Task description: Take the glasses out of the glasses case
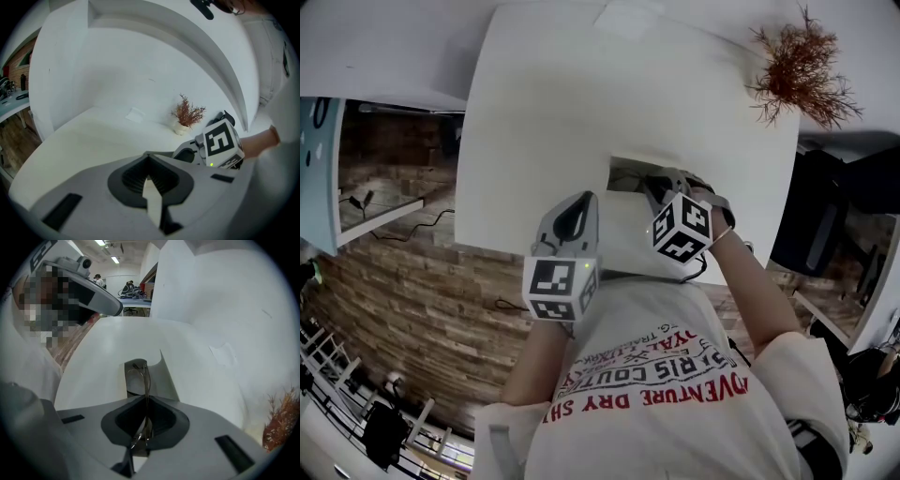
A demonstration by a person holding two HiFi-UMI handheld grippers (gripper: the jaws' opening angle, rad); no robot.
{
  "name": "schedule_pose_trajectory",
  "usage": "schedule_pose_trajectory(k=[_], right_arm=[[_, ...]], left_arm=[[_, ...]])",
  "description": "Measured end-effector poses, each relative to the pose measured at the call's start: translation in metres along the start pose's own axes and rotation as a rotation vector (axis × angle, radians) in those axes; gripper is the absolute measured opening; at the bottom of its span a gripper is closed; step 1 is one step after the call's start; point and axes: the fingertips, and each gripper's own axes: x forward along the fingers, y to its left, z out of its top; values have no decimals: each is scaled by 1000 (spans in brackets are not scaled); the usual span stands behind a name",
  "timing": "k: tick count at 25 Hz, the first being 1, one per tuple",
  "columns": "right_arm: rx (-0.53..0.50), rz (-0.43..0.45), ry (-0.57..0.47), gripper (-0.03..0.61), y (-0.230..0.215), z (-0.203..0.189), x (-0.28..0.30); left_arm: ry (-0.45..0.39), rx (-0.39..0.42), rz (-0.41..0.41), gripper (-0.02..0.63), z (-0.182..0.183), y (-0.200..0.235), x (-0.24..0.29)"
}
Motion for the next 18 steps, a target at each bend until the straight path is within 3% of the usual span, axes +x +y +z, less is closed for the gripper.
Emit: schedule_pose_trajectory(k=[5,11,18], right_arm=[[-62,-13,-3,25,-1,0,-4],[-79,-88,-44,25,-15,12,-20],[-13,-155,-115,25,-14,28,-51]], left_arm=[[-11,15,10,-3,4,-2,-2],[-30,29,3,-3,14,-5,-8],[-60,69,-27,-3,27,-13,-19]])
